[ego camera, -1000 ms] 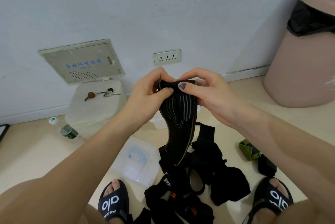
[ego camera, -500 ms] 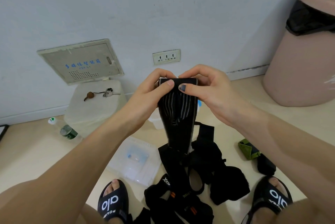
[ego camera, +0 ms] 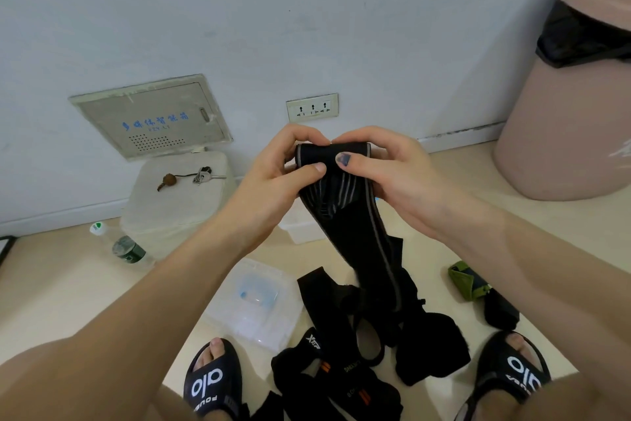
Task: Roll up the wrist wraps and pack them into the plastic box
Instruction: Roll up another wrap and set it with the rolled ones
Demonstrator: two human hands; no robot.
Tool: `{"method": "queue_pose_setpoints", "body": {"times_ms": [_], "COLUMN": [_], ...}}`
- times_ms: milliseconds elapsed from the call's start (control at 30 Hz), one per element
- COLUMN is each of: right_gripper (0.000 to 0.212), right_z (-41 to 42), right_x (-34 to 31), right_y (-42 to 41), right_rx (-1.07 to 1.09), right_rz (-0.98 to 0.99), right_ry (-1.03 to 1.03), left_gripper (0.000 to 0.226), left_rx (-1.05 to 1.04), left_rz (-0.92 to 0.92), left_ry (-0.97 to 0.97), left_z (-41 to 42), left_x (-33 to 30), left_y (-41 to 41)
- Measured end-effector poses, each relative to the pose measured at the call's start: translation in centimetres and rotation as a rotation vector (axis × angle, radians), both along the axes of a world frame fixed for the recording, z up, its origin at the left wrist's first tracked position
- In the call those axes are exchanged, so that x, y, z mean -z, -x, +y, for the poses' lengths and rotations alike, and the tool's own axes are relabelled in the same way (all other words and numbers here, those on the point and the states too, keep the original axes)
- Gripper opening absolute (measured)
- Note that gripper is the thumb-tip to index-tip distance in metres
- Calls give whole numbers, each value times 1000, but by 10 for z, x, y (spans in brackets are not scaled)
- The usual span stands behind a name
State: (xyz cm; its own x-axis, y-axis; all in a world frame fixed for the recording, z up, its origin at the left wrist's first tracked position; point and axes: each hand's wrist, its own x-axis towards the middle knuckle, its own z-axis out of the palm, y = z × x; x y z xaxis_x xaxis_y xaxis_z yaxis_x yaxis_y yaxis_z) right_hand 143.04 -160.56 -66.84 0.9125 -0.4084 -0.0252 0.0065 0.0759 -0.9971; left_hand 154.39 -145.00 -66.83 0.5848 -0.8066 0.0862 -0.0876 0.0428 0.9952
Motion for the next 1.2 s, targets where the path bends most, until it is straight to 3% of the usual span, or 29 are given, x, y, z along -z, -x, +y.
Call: {"method": "queue_pose_setpoints", "body": {"times_ms": [133,233,333,533,700,867,1000,1200], "right_gripper": [23,27,27,23,13,21,29,23], "right_z": [-2,-4,-3,-3,-1,0,-3,1], "right_x": [1,2,2,3,3,5,4,2], "right_y": [-2,0,1,1,1,2,1,0], "right_rx": [24,18,10,-56,-41,-44,-79,-56], "right_rz": [-65,-103,-101,65,10,-25,-9,65], "right_ry": [-1,176,253,8,95,90,7,-40], "left_gripper": [18,26,12,14,21,27,9,15], "left_rx": [-27,-37,-59,-29,-33,-62,-44,9], "left_rz": [98,117,107,34,87,92,97,105], "left_ry": [-80,-103,-108,-69,-44,-108,-80,-54], "left_z": [-4,-7,-7,-3,-3,-7,-5,-3], "left_x": [-1,-1,0,1,-3,-4,-3,-2], "left_y": [4,5,5,1,1,2,-1,0]}}
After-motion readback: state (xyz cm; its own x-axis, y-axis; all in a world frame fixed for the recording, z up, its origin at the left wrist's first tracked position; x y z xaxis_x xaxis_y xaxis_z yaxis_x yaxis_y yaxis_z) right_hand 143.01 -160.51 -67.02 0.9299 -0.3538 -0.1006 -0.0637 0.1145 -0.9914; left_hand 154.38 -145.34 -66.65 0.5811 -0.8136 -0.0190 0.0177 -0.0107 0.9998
